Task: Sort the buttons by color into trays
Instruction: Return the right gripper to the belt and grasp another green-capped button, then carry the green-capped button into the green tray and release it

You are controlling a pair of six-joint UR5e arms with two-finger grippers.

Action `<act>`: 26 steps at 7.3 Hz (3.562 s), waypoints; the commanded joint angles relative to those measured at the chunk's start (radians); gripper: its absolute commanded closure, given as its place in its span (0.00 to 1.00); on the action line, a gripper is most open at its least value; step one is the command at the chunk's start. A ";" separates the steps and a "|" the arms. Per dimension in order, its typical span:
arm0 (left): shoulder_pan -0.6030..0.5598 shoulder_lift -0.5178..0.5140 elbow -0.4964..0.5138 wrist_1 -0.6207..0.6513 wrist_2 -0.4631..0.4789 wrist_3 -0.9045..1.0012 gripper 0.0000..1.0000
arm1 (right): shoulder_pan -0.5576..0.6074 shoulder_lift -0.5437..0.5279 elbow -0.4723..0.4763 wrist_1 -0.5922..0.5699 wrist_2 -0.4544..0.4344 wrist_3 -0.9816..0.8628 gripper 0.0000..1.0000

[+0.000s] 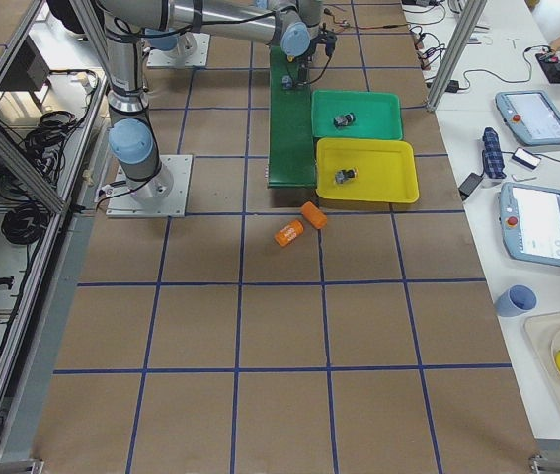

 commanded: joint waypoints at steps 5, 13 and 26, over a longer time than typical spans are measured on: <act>0.072 0.085 -0.098 0.054 -0.051 0.011 0.00 | 0.088 0.037 0.121 -0.211 -0.016 0.143 0.09; 0.070 0.081 -0.081 0.039 -0.046 0.008 0.00 | 0.086 0.102 0.112 -0.267 -0.112 0.066 0.15; 0.072 0.082 -0.099 0.051 -0.046 0.010 0.00 | -0.150 0.067 0.020 -0.187 -0.114 -0.303 1.00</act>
